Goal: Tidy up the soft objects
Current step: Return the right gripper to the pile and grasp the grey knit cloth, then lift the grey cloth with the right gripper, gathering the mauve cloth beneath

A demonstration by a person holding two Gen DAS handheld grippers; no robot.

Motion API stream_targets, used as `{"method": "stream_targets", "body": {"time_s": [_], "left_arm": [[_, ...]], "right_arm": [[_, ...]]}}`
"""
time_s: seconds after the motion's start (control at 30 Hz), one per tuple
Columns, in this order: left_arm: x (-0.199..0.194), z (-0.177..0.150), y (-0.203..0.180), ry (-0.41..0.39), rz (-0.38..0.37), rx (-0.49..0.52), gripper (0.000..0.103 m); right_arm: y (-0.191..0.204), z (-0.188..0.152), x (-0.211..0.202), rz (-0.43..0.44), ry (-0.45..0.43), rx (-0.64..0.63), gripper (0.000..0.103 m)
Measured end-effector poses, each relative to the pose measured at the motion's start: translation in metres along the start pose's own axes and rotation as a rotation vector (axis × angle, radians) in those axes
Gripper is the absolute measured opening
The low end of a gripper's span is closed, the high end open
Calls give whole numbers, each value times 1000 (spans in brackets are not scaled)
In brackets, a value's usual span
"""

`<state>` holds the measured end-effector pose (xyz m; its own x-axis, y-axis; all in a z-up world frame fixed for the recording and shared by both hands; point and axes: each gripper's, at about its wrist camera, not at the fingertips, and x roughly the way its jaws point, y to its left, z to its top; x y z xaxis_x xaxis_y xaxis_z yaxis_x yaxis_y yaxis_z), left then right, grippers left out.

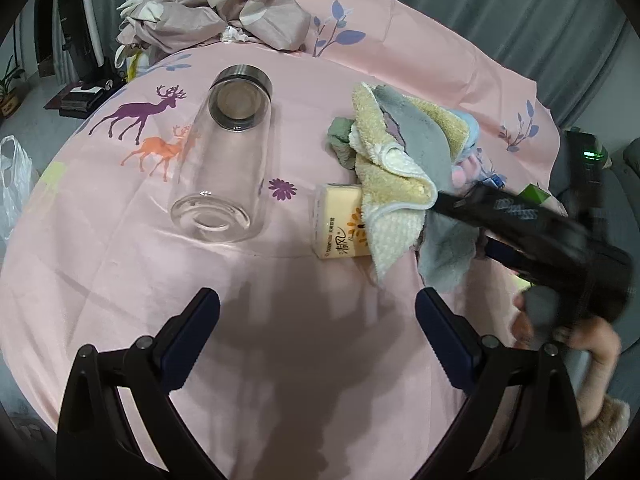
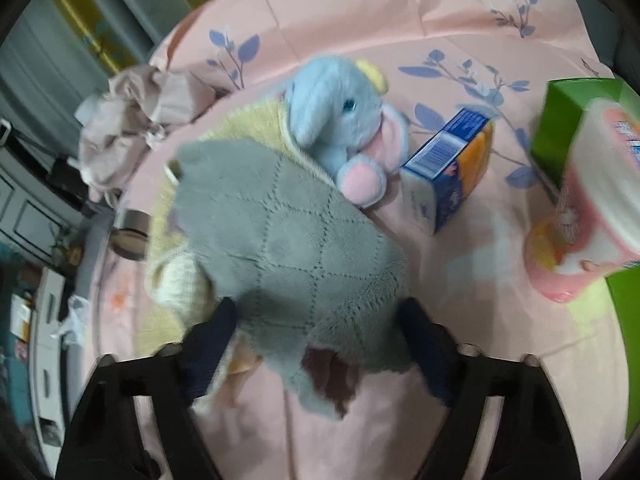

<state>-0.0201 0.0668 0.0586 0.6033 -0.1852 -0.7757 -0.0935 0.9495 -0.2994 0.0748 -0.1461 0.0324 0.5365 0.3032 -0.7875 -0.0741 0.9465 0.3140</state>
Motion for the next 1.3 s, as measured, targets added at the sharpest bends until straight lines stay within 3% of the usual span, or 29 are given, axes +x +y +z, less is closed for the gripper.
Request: {"method": "stream_targets", "body": {"time_s": [0.1, 0.17, 0.2, 0.3, 0.5, 0.83, 0.97, 1.2, 1.3], "left_arm": [[1, 1, 4, -11, 27, 5, 97], [2, 0, 5, -9, 43, 8, 97], [1, 0, 5, -9, 46, 12, 97], [-1, 0, 6, -15, 48, 21, 97], [-7, -3, 9, -14, 29, 13, 97], [-13, -10, 5, 5, -29, 15, 97], [-13, -13, 3, 18, -58, 22, 97], [-10, -16, -1, 33, -69, 26, 97], [-9, -16, -1, 32, -67, 21, 97]], "right_arm": [[3, -3, 9, -23, -8, -39, 28], [3, -6, 4, -61, -25, -46, 10], [3, -8, -2, -67, -29, -53, 8], [5, -13, -32, -1, -57, -67, 8], [12, -35, -123, 105, -200, -90, 8], [22, -86, -201, 126, -285, -128, 8], [23, -86, -198, 97, -266, -136, 8], [40, -66, -143, 188, -133, -154, 8], [41, -55, -113, 151, -90, -139, 8]]}}
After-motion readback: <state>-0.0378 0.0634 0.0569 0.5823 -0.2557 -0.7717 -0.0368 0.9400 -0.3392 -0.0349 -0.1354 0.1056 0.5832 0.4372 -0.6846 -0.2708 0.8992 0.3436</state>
